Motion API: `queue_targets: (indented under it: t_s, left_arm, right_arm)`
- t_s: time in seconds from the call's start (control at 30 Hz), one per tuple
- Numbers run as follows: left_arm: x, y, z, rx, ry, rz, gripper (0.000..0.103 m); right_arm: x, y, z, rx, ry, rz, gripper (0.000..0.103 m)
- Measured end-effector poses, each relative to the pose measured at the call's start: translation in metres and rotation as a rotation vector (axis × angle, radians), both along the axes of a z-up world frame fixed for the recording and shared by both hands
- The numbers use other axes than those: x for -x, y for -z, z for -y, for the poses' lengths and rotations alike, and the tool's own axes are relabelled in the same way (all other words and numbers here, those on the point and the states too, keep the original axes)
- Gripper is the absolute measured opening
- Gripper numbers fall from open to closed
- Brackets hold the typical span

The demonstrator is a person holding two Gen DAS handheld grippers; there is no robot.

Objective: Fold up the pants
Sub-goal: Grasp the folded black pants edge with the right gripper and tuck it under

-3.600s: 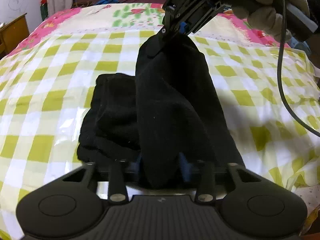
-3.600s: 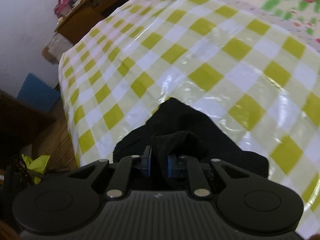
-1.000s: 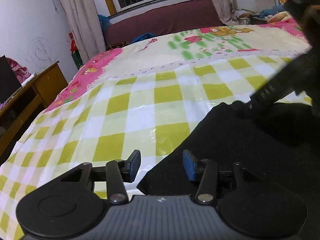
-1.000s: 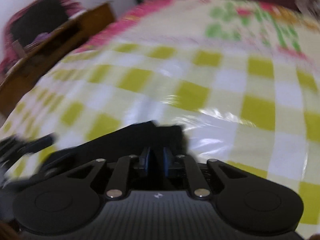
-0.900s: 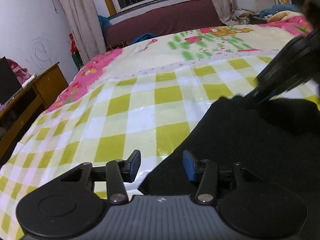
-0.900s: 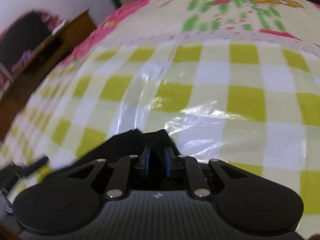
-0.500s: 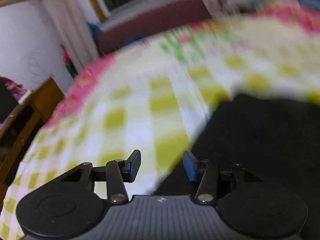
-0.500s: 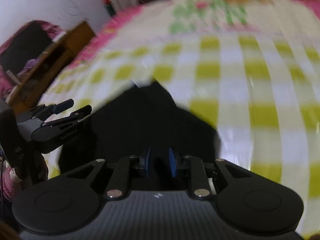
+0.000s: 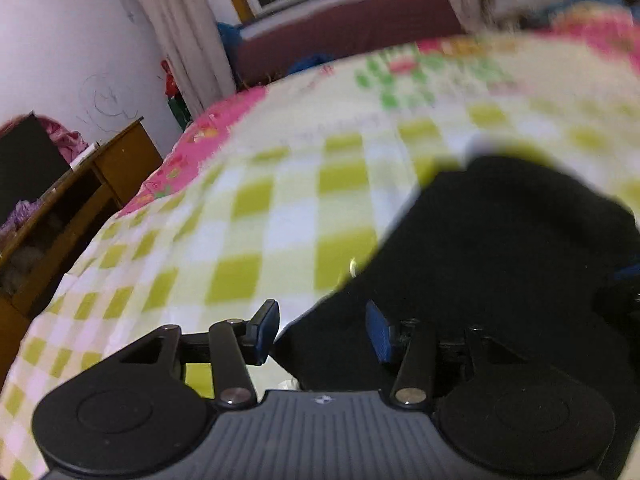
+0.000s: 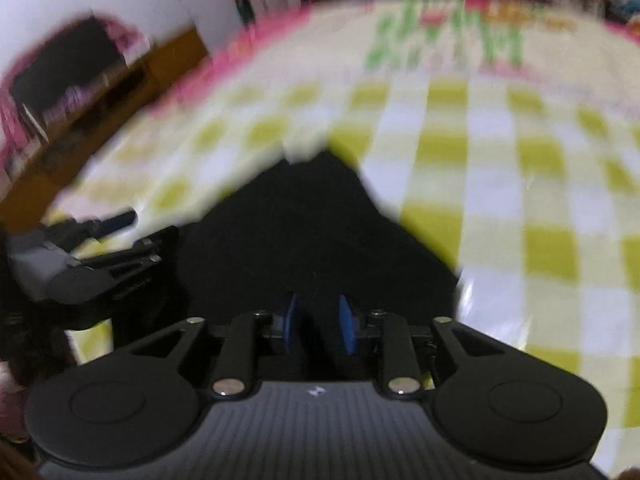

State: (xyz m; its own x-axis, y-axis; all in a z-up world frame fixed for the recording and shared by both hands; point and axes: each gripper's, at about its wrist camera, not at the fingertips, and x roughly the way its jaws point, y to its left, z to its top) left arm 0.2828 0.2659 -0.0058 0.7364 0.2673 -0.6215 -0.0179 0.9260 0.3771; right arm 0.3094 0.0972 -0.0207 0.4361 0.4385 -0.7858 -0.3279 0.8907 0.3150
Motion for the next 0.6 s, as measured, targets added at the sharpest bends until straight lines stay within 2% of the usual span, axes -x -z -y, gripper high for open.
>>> queue_targets:
  t_s: [0.07,0.17,0.2,0.23,0.37,0.43,0.5,0.6]
  left_arm:
    - [0.001,0.012,0.013,-0.083,-0.005,0.027,0.061]
    - [0.007,0.002,0.02,-0.085,-0.053,0.057,0.06]
    - [0.01,-0.004,0.02,-0.08,-0.056,0.076,0.06]
    - [0.014,-0.009,0.02,-0.085,-0.055,0.098,0.061]
    - [0.007,-0.004,0.028,-0.167,-0.027,0.138,0.061]
    - [-0.004,0.001,0.033,-0.208,-0.005,0.126,0.061]
    - [-0.015,0.016,0.034,-0.237,0.002,0.082,0.062]
    - [-0.005,0.035,0.039,-0.3,0.001,0.112,0.061]
  right_arm:
    - [-0.006,0.012,0.004,-0.061,0.01,0.01,0.024]
    - [-0.002,-0.006,0.025,-0.131,0.015,0.007,0.021]
    - [0.004,-0.013,0.035,-0.162,0.018,0.027,0.022]
    - [0.009,-0.016,0.042,-0.179,0.018,0.054,0.027]
    - [0.003,-0.011,0.047,-0.142,-0.002,0.106,0.027]
    - [-0.007,-0.006,0.046,-0.147,0.01,0.125,0.025]
    - [-0.016,0.007,0.038,-0.141,-0.012,0.094,0.026]
    - [-0.021,0.022,0.034,-0.17,-0.017,0.053,0.028]
